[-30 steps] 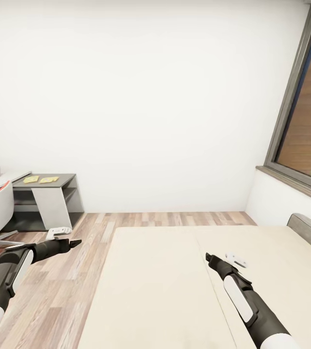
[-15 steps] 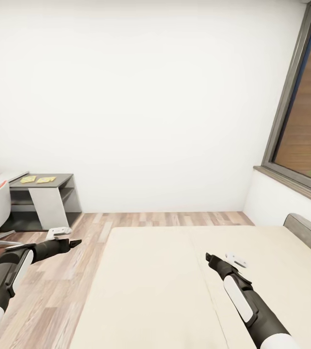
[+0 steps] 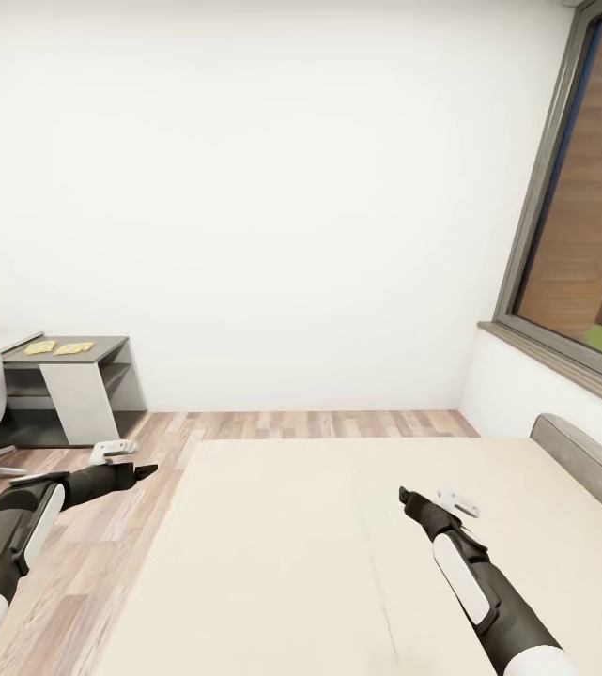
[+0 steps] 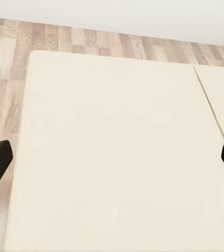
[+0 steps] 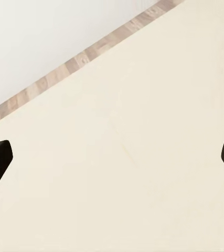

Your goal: Put all the toys in the child's room - the three board games (two on the bed and one on the table), the two jigsaw puzzles on the table, and the tennis ball on the table - inside the toy box on the table in the child's room.

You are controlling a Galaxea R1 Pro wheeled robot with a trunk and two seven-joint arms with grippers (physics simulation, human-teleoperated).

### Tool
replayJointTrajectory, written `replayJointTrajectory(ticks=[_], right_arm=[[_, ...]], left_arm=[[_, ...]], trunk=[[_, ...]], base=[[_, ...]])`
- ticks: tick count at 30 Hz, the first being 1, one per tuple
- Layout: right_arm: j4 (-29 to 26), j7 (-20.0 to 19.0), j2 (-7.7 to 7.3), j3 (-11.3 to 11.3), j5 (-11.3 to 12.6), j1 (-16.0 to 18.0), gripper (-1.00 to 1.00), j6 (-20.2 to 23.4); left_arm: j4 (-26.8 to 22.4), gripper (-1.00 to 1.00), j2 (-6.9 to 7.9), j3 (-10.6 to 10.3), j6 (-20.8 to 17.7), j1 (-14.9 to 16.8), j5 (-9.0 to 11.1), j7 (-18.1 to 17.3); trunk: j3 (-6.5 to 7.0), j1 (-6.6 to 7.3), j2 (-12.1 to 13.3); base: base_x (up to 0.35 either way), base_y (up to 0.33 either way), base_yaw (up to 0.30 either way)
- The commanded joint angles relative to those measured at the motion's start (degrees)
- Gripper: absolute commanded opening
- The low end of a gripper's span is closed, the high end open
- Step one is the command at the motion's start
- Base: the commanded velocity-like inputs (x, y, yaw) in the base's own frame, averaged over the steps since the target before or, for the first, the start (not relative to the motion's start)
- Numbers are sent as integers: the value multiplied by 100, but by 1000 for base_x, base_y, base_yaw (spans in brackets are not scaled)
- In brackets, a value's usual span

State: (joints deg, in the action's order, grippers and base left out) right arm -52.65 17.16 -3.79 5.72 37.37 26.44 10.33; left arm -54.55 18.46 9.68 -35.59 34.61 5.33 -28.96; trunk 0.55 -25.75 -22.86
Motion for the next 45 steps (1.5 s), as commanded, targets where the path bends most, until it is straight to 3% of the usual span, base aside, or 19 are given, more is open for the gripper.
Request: replayJointTrajectory(ticks=[1,45], right_arm=[[-8,48,-9,25,39,1,100,10],[-8,48,-7,26,39,1,100,4]], left_arm=[[-3,100,0,8,-53,2,55,4],[-3,100,0,8,-53,2,55,5]], trunk=[[-3,-3,-6],[-3,-3,-6]], base=[[0,-299,0],[0,-299,0]])
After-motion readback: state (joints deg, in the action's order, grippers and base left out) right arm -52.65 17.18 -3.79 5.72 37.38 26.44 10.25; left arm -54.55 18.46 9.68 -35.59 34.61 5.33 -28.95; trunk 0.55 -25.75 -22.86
